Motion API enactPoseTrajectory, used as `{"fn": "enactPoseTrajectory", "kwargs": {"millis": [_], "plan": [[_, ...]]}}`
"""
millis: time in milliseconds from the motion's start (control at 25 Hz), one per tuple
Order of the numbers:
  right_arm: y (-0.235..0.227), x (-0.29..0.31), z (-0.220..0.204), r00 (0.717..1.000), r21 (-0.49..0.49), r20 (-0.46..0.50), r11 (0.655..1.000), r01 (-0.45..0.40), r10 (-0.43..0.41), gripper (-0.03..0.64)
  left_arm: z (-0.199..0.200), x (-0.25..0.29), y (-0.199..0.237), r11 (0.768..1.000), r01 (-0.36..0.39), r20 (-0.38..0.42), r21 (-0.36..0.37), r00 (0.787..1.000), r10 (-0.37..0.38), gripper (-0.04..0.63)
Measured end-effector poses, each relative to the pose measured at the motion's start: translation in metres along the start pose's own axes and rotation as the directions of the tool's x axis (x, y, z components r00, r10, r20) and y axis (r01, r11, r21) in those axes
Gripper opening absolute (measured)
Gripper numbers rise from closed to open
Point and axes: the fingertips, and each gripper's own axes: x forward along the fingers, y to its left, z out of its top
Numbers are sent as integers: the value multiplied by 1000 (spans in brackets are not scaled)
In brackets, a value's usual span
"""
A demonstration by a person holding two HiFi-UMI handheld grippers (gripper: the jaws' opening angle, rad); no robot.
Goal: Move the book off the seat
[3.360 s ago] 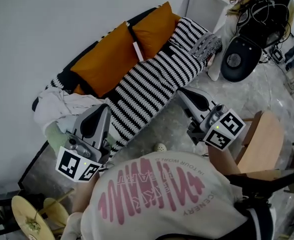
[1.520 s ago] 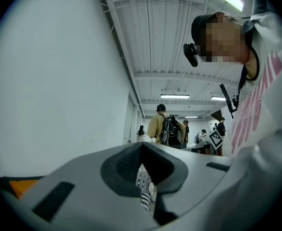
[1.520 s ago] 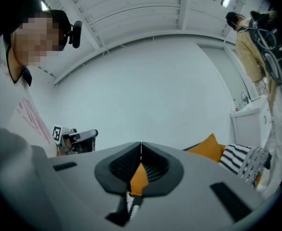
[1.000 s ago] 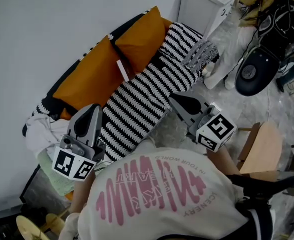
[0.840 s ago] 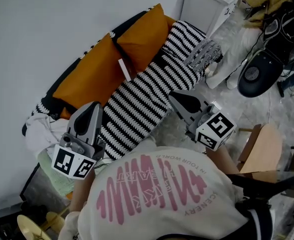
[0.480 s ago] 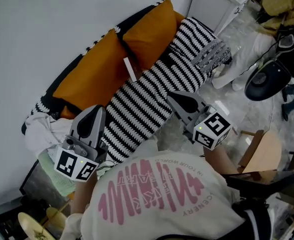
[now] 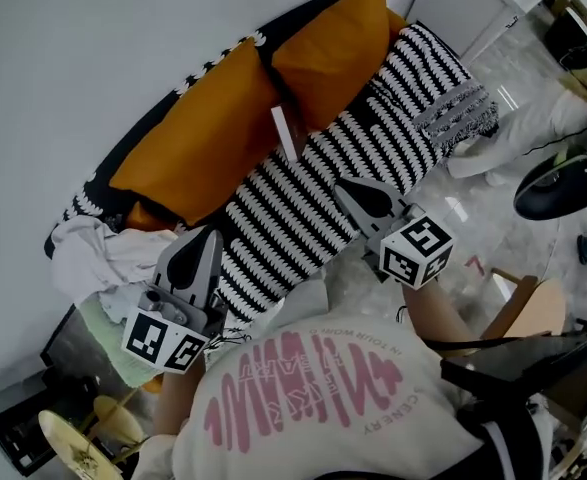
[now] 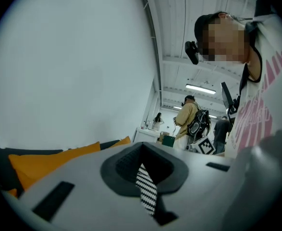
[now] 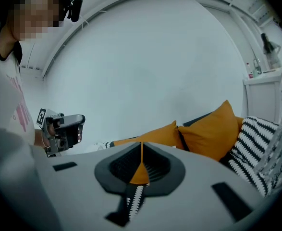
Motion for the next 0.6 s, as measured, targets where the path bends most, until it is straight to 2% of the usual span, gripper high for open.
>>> {"fn": "enactPoseTrajectory", "kwargs": {"millis": [200,600], "plan": [[-18,35,-12,999,107,-19,994,-27,29,9,-20,6,18,1000,-23,-64,-7,998,22,8],[-66,94,-39,995,144,-100,989,26,-12,14,-38,13,51,992,-101,-122,-69,988,92,8]]}}
